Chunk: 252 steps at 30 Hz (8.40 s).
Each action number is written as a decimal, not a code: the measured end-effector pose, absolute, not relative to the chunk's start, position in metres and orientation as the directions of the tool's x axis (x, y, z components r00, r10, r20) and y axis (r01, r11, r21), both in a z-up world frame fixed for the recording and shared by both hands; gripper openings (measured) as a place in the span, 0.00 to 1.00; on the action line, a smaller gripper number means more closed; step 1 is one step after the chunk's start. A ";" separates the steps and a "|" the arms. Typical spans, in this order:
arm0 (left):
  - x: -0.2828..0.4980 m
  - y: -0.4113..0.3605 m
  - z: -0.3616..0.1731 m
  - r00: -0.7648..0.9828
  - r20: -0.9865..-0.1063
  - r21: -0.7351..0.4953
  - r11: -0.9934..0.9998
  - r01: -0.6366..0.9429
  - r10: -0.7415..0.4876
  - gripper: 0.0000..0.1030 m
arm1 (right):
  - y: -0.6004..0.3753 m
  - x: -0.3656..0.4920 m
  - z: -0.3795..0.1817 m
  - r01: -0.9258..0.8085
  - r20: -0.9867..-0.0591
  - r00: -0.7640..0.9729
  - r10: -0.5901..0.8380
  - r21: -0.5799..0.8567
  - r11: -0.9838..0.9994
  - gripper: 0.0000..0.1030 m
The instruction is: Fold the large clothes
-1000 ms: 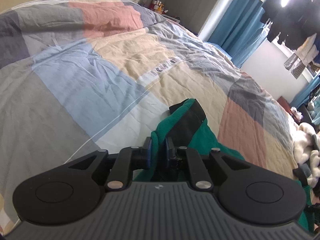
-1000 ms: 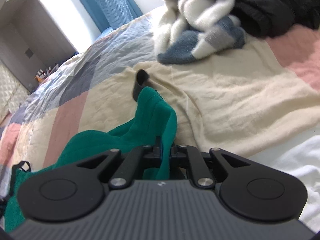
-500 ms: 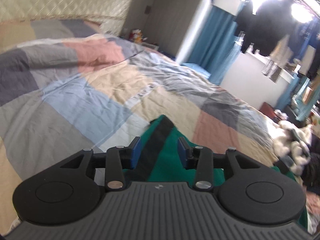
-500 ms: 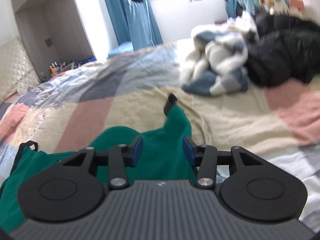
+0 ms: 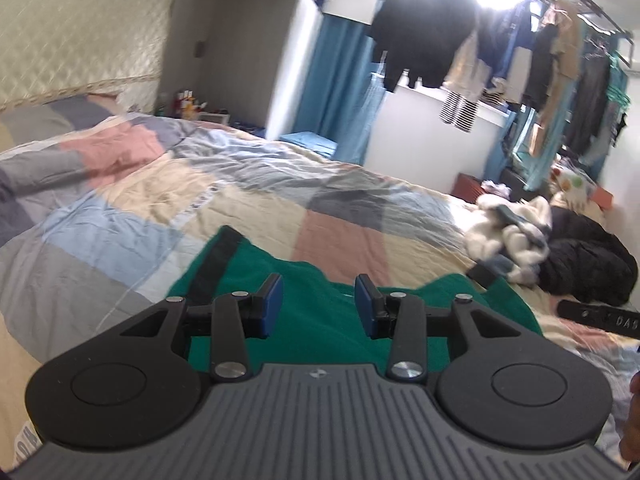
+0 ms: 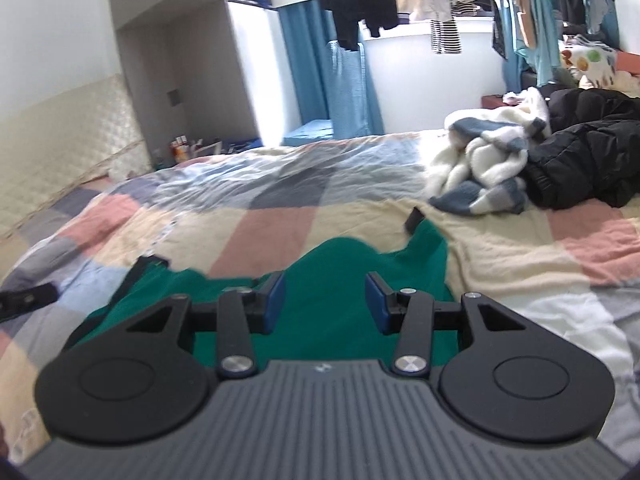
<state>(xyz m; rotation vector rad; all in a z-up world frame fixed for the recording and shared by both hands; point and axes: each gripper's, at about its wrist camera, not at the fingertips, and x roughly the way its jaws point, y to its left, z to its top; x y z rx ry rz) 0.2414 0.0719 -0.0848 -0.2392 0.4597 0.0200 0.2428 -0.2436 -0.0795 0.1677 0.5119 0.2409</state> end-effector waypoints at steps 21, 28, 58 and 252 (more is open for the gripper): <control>0.192 0.027 -0.126 0.847 -0.519 -0.229 0.973 -0.007 -0.116 0.47 | -0.222 0.174 -0.113 -0.221 -0.545 0.765 0.343 0.278 0.935 0.45; 0.206 0.031 -0.148 0.809 -0.577 -0.234 0.972 -0.039 -0.107 0.62 | -0.216 0.192 -0.142 -0.165 -0.635 0.665 0.393 0.389 0.906 0.46; 0.209 0.022 -0.156 0.793 -0.602 -0.263 0.961 -0.089 -0.092 0.78 | -0.246 0.220 -0.222 0.238 -0.499 0.534 0.682 0.863 0.445 0.93; 0.425 0.069 -0.167 0.812 -0.583 -0.143 0.986 -0.088 -0.013 0.99 | -0.250 0.364 -0.145 -0.197 -0.532 0.814 0.235 0.128 0.972 0.84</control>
